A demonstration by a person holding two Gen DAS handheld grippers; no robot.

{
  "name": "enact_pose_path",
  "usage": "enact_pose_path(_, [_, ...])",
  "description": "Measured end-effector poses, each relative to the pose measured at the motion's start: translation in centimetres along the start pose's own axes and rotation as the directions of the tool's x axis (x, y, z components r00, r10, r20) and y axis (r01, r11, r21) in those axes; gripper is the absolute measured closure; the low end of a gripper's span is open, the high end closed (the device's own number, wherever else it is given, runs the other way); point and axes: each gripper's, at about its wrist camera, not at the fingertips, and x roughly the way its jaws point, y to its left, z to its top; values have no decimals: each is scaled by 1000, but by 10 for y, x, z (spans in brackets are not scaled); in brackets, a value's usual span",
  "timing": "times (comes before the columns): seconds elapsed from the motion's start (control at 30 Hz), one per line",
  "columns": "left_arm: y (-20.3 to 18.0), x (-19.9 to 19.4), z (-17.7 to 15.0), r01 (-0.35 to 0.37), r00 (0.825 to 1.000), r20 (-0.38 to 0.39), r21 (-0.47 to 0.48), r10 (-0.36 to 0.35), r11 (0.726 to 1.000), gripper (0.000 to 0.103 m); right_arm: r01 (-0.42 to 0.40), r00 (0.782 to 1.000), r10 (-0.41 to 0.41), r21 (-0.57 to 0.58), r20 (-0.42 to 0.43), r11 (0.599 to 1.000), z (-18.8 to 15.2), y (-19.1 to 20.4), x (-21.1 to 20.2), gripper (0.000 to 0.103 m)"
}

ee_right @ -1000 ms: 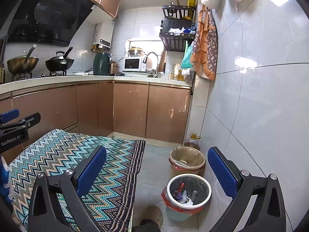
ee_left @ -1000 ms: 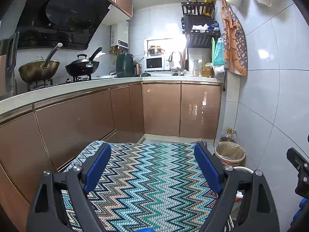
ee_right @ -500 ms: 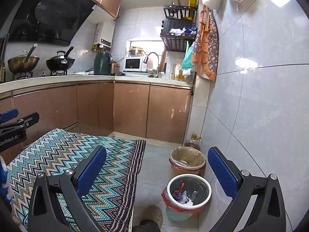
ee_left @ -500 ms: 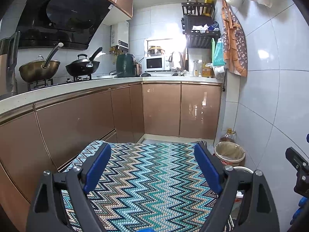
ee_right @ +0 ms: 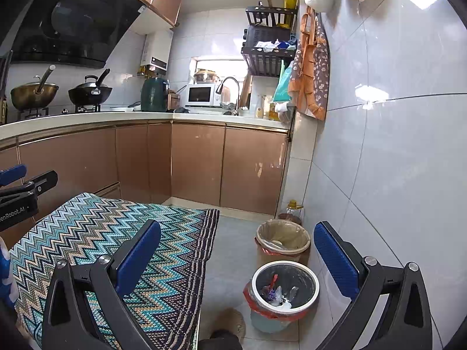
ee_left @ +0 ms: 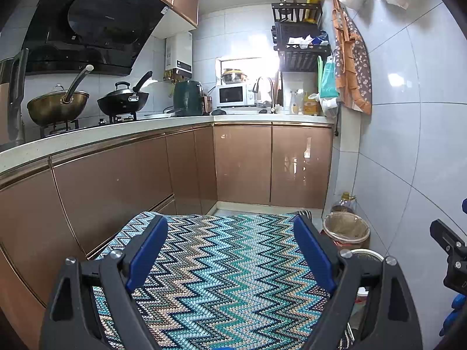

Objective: Collect trash

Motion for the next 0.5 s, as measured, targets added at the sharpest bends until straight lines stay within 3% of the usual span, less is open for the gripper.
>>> enact_pose_path(0.5, [1, 0, -1, -1, 1000, 5, 1, 1, 1000, 15, 2, 1000, -2, 1, 1, 1000, 0, 0, 0, 0])
